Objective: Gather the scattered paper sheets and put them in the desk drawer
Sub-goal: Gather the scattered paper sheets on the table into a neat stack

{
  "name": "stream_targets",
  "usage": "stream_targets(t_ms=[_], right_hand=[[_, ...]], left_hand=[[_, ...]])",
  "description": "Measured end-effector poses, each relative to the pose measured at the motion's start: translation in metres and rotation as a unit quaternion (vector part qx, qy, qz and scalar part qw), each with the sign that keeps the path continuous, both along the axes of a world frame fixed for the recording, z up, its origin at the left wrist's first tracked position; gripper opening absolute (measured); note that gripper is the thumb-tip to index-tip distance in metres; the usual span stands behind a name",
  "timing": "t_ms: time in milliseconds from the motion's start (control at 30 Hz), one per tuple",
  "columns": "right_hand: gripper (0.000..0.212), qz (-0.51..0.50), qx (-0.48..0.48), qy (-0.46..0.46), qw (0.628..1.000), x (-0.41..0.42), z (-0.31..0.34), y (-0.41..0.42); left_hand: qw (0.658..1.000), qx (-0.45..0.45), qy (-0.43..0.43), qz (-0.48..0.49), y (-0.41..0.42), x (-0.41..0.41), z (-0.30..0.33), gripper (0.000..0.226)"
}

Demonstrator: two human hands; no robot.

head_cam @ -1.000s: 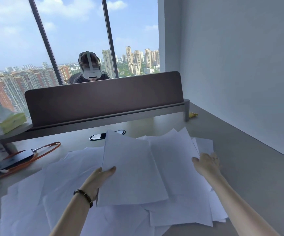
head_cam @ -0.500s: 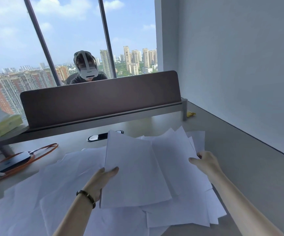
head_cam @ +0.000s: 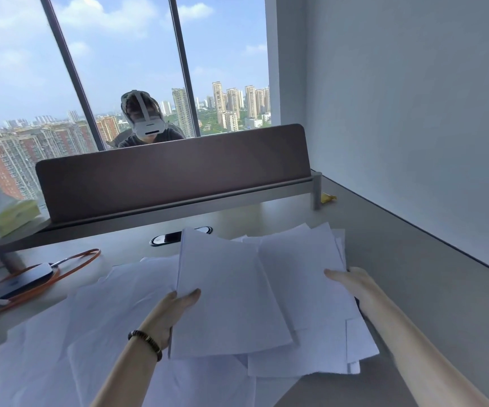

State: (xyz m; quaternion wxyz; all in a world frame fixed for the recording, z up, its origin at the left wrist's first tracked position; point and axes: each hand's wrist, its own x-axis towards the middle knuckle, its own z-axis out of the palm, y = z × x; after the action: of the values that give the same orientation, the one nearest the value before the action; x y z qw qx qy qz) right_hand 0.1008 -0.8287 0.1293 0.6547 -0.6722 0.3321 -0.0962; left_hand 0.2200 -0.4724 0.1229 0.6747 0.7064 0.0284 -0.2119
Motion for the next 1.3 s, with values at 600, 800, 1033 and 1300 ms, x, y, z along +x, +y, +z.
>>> stream_targets(t_ms=[600, 800, 1033, 1300], right_hand=[[0.019, 0.159, -0.073, -0.195, 0.965, 0.013, 0.127, 0.039], [0.027, 0.174, 0.044, -0.239, 0.954, 0.012, 0.151, 0.048], [0.031, 0.153, 0.048, -0.201, 0.966, 0.021, 0.116, 0.036], [0.008, 0.119, -0.016, -0.084, 0.989, 0.025, 0.038, 0.043]], left_hand=[[0.999, -0.008, -0.025, -0.034, -0.001, -0.015, 0.003, 0.023], [0.999, -0.018, -0.023, -0.041, 0.003, -0.022, 0.010, 0.019], [0.999, -0.009, -0.027, -0.022, 0.005, -0.025, 0.016, 0.051], [0.993, -0.088, -0.050, -0.060, -0.004, -0.034, 0.031, 0.036]])
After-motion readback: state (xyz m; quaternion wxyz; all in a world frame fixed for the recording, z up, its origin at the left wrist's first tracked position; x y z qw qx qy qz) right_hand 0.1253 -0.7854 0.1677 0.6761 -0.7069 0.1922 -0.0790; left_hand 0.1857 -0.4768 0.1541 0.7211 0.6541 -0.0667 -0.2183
